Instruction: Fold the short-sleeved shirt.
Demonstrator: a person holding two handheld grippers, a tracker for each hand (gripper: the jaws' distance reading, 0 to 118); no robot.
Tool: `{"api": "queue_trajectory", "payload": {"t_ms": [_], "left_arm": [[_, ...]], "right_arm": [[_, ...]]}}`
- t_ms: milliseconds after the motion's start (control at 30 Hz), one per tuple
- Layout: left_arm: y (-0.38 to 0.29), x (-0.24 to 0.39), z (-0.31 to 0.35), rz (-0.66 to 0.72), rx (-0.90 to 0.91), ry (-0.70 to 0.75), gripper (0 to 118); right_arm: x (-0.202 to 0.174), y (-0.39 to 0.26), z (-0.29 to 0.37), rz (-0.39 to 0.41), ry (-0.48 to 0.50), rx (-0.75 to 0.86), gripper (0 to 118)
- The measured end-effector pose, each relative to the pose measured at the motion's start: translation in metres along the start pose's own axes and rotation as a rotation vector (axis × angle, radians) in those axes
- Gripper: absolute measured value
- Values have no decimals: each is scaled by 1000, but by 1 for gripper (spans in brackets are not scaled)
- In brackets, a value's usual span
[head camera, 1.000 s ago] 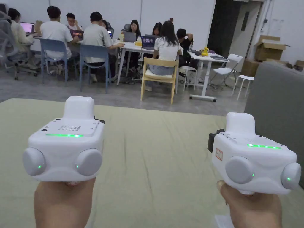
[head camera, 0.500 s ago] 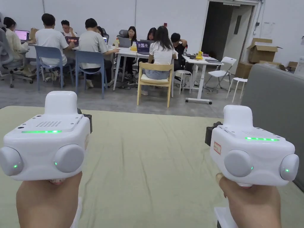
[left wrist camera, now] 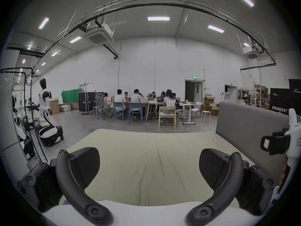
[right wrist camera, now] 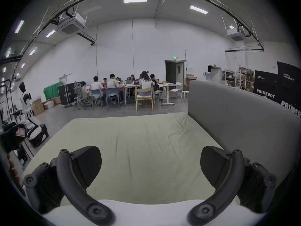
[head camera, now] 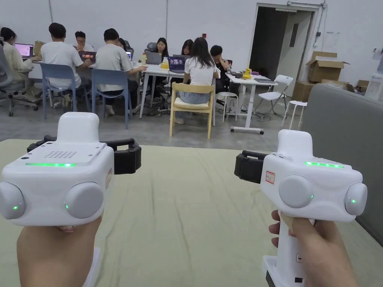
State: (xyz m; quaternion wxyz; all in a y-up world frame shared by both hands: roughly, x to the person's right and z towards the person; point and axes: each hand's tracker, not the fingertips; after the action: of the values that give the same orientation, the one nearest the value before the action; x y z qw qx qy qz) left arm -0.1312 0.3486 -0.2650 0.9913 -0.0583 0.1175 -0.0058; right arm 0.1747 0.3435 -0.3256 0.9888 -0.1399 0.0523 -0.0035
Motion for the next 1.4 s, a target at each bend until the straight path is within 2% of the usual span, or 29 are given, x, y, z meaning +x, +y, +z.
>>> {"api": "queue_trajectory", "payload": {"t_ms": [133, 233, 333, 600, 1067, 1167, 1400], "left_arm": [[0, 2, 3, 5, 5, -10, 118], [1, 2, 1, 0, 8, -11, 118], [2, -1, 0, 53, -6, -44, 118], [2, 5, 2, -11, 10, -15, 118], [1, 2, -1, 12, -10, -32, 118], [0, 2, -1, 11, -10, -32, 118], [-1, 4, -1, 8, -17, -30, 118]], "right_arm": [[-1, 2, 1, -12, 30, -10, 118], [-6, 1, 3, 5, 3, 4, 118], [-10, -1, 5, 14, -5, -16, 118], [-12, -1, 6, 7, 12, -24, 118], [-18, 3, 5, 30, 16, -12, 118], [-21, 2, 2, 56, -2, -24, 118], [-20, 3, 5, 49, 7, -16, 118]]}}
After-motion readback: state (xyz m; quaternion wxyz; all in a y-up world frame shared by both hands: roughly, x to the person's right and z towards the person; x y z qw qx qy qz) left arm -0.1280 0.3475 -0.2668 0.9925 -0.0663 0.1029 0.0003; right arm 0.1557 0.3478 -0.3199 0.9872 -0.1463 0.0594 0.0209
